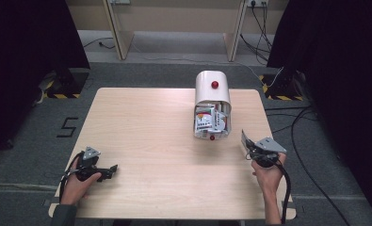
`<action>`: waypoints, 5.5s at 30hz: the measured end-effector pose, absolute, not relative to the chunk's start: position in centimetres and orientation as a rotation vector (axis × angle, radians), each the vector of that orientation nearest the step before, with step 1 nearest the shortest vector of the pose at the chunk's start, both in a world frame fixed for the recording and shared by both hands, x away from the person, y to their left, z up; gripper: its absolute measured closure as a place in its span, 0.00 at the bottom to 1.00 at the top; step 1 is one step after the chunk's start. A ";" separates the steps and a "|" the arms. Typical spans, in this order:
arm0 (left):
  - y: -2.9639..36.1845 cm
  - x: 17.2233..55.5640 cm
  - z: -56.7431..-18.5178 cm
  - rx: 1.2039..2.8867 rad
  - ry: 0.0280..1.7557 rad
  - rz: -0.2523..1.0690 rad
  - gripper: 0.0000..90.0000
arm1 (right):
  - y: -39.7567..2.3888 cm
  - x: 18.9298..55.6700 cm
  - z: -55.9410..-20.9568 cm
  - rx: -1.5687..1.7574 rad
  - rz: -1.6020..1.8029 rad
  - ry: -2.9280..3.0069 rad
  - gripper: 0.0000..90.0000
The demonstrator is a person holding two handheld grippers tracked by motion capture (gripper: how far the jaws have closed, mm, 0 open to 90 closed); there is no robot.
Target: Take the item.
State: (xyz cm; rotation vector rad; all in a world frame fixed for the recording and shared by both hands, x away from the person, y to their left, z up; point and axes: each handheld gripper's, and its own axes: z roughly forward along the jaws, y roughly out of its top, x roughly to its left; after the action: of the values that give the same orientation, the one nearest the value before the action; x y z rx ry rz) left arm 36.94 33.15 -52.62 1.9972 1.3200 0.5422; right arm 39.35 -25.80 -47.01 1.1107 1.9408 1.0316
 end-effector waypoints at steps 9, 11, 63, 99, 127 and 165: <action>33.1 36.9 -52.6 1.997 1.320 0.542 0.00 | -25.3 39.7 -48.3 1.126 1.022 1.988 0.99; 33.1 36.9 -52.6 1.997 1.320 0.542 0.00 | -25.2 39.8 -48.4 1.117 1.022 1.994 0.99; 33.1 36.9 -52.6 1.994 1.321 0.543 0.00 | -22.9 40.7 -50.9 1.100 0.955 2.150 0.95; 33.1 36.9 -52.6 1.995 1.321 0.543 0.00 | -22.1 40.7 -50.2 1.229 1.055 2.124 0.53; 33.1 36.9 -52.6 1.994 1.321 0.543 0.00 | -20.8 37.2 -48.8 1.193 1.085 2.184 0.36; 33.1 36.9 -52.6 1.995 1.320 0.543 0.00 | -21.4 33.3 -50.5 1.191 0.994 2.243 0.27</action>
State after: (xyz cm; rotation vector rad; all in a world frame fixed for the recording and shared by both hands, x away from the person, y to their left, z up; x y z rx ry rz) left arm 36.93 33.12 -52.64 1.9946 1.3203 0.5433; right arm 33.34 -21.36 -50.53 1.1906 2.2426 0.9936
